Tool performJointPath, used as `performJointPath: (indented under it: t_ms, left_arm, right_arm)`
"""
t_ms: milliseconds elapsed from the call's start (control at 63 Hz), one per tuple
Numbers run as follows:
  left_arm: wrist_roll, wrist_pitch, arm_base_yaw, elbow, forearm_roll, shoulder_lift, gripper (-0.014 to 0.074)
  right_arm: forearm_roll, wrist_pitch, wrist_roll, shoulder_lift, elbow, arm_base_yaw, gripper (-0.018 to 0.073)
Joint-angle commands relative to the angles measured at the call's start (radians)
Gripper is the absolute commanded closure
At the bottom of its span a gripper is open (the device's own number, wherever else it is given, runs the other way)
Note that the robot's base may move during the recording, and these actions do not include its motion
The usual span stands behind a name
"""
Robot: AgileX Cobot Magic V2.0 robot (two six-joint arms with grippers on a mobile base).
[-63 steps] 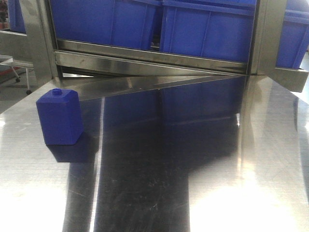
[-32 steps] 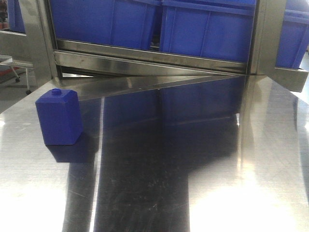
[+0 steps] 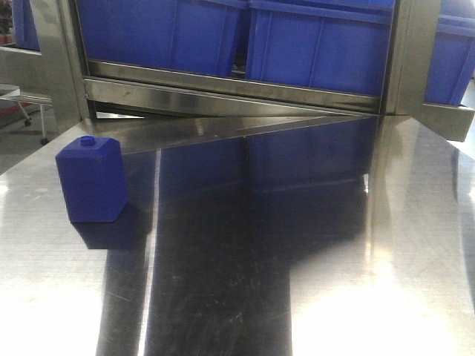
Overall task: Pick and sort blue part to right shelf
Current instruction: 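Move the left gripper over the other blue part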
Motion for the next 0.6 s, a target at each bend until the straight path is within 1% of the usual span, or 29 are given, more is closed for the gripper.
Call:
performJointPath:
  t_ms: [0,95,175,476,539,587]
  left_arm:
    - [-0.011,-0.044,-0.005,-0.094,-0.036,0.089,0.0473]
    - [-0.011,-0.014,-0.005,-0.157,-0.036,0.178,0.0473]
    - [-0.011,0.057,-0.005,-0.216,-0.038,0.249,0.0473]
    - [-0.011,0.457,-0.005,-0.5,-0.04,0.533,0.047]
    - [-0.011,0.526,-0.005,-0.55,-0.04,0.581,0.0457]
    - [-0.011,0.561,-0.005,-0.581,-0.04,0.61,0.0428]
  right_arm:
    - [-0.006,-0.093,-0.008,0.005,-0.03,-0.007,0.0278]
    - [-0.006,-0.093,-0.008,0.005,-0.03,-0.007,0.0278]
    - [-0.006,-0.093,-0.008,0.005,-0.03,-0.007,0.0278]
    - [-0.006,-0.093,-0.008,0.005,-0.03,-0.007,0.0278]
    - [-0.006,-0.093,-0.008,0.005,-0.03,-0.007,0.0278]
    - [-0.006,-0.094,-0.008,0.005,-0.03,-0.007,0.0278]
